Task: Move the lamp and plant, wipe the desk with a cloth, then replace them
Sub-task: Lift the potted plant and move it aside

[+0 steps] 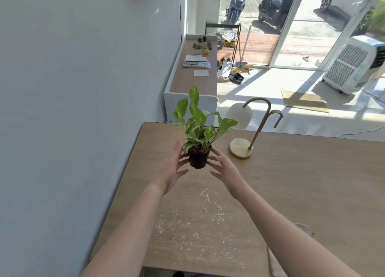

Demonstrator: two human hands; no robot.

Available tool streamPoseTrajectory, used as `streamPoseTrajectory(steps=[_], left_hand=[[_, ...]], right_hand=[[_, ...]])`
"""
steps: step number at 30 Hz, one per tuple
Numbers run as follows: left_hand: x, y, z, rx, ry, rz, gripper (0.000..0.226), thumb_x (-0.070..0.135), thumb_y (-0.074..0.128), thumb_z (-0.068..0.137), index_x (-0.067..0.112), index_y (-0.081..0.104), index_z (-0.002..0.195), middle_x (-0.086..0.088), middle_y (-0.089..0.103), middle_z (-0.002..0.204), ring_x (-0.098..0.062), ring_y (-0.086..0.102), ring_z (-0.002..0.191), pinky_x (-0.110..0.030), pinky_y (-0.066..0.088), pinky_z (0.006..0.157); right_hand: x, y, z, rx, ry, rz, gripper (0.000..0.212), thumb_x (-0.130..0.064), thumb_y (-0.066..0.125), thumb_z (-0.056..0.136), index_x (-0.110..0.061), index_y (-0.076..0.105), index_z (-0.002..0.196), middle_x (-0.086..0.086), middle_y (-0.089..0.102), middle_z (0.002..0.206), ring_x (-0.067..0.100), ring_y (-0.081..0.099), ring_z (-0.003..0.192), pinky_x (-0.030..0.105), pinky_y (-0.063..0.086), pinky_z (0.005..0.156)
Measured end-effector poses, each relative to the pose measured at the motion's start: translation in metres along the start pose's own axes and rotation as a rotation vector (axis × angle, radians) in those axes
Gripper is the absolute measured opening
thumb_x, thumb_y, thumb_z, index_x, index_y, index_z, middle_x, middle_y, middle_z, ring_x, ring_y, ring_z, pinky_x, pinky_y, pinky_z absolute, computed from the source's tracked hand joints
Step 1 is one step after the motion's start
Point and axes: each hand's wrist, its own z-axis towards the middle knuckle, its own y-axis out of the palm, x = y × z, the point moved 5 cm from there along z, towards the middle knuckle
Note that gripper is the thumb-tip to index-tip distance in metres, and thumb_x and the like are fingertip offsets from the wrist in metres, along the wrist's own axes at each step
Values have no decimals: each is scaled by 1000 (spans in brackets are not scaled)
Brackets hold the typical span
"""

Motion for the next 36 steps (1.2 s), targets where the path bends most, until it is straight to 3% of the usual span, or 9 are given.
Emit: streamPoseTrajectory(steps=[6, 10, 13, 18, 21, 27, 34, 36], left_hand=[[2, -4, 27, 11, -6, -12, 72, 90, 38, 81, 56, 51, 143, 2, 51, 157, -18, 50, 144, -53, 36, 125], [-4, -8, 48, 29, -22, -24, 63, 86, 40, 84, 57, 52, 139, 8, 56, 149, -12, 54, 139, -53, 34, 126], [-6, -11, 67, 48, -45, -29, 51, 84, 42, 86, 60, 56, 128, 17, 59, 137, -9, 55, 134, -51, 34, 126], [-8, -14, 96, 37, -75, -16, 54, 86, 42, 85, 59, 57, 130, 16, 60, 138, -11, 54, 137, -48, 36, 124], [-13, -17, 112, 44, -90, -21, 66, 86, 44, 87, 52, 55, 143, 15, 61, 140, -8, 55, 136, -47, 37, 123], [-16, -20, 139, 50, -139, -42, 57, 78, 37, 100, 50, 55, 145, 15, 62, 140, -4, 55, 132, -43, 39, 113], [-22, -22, 159, 53, -156, -55, 52, 79, 37, 100, 54, 54, 142, 18, 58, 143, -11, 47, 144, -50, 33, 124], [-26, -23, 162, 45, -166, -54, 52, 79, 37, 100, 53, 55, 142, 18, 57, 147, -13, 45, 147, -52, 31, 126]], right_hand=[[-10, 1, 26, -4, 13, -17, 67, -42, 53, 82, -39, 51, 149, 6, 62, 147, 21, 58, 138, 47, 36, 122], [-10, 1, 46, 14, 43, -28, 54, -35, 55, 97, -40, 50, 151, 6, 61, 150, 23, 55, 142, 50, 34, 126], [-11, 2, 59, 24, 55, -58, 59, -44, 52, 86, -45, 51, 145, 2, 59, 151, 22, 56, 141, 50, 35, 124], [-8, -5, 89, 44, 82, -49, 42, -23, 39, 111, -40, 49, 148, 3, 52, 154, 25, 52, 143, 51, 32, 127], [-6, -6, 102, 56, 101, -61, 43, -23, 39, 111, -40, 48, 149, 2, 52, 154, 24, 52, 143, 51, 32, 127], [-3, -6, 126, 66, 120, -67, 48, -23, 39, 111, -38, 44, 156, -3, 53, 150, 23, 51, 143, 50, 33, 126], [7, -7, 146, 81, 131, -33, 50, -24, 42, 110, -39, 43, 158, -7, 56, 147, 18, 50, 145, 52, 33, 124], [7, -6, 149, 81, 139, -37, 59, -31, 49, 101, -38, 43, 160, -3, 52, 153, 18, 49, 145, 53, 33, 125]])
